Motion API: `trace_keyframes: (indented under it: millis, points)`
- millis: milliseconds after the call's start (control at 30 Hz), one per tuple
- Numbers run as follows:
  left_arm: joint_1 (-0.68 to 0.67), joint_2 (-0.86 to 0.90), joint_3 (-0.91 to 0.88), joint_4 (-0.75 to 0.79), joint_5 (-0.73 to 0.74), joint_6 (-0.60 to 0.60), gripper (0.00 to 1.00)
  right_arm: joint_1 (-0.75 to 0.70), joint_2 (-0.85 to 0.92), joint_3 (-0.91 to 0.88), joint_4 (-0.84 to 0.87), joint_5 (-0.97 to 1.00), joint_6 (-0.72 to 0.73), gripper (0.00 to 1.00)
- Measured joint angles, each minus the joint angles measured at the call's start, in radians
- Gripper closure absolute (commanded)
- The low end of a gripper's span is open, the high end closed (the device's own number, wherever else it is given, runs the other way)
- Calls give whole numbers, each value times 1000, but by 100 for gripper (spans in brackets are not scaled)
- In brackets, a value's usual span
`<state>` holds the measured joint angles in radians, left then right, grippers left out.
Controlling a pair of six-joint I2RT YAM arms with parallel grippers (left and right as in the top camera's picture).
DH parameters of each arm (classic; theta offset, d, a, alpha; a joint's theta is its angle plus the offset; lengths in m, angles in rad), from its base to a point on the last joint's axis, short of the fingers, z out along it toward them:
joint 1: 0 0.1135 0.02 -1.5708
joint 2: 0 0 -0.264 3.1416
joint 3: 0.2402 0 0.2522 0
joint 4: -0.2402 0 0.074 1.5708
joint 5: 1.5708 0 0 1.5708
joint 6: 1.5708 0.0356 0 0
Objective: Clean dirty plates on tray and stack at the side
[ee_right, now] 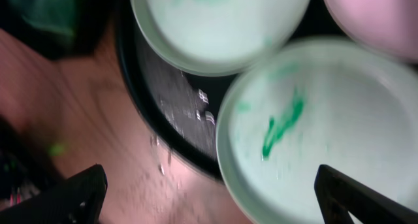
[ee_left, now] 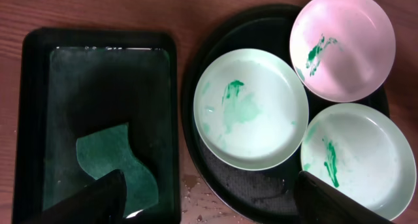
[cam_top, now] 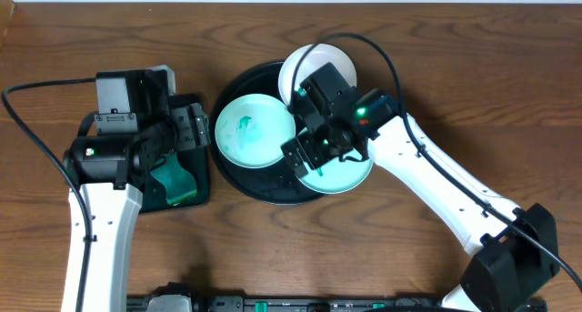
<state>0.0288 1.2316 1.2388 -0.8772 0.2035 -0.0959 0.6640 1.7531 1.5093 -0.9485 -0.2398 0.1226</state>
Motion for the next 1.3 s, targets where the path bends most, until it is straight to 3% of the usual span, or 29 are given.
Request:
trace_keyframes:
  millis: [100,167,333,500,867,900,967,1300]
  points:
    - [0,0,0,-2,0,0,24,0,3,1,80,-7,-18,2]
    - [0,0,0,-2,-1,2,31,-2,12,2,108,8,-19,9]
    - [0,0,0,-3,0,3,31,-49,93,6,146,35,11,16]
    - [0,0,0,-5,0,3,31,-170,177,6,164,35,41,16]
    - [0,1,0,-6,0,3,30,-372,179,10,150,-32,85,23]
    - [0,1,0,-6,0,3,29,-373,179,10,156,-63,71,23]
    - [0,1,0,-6,0,3,9,-365,179,10,167,-111,50,22]
    - [0,1,0,-8,0,8,13,-174,213,14,323,-164,46,25]
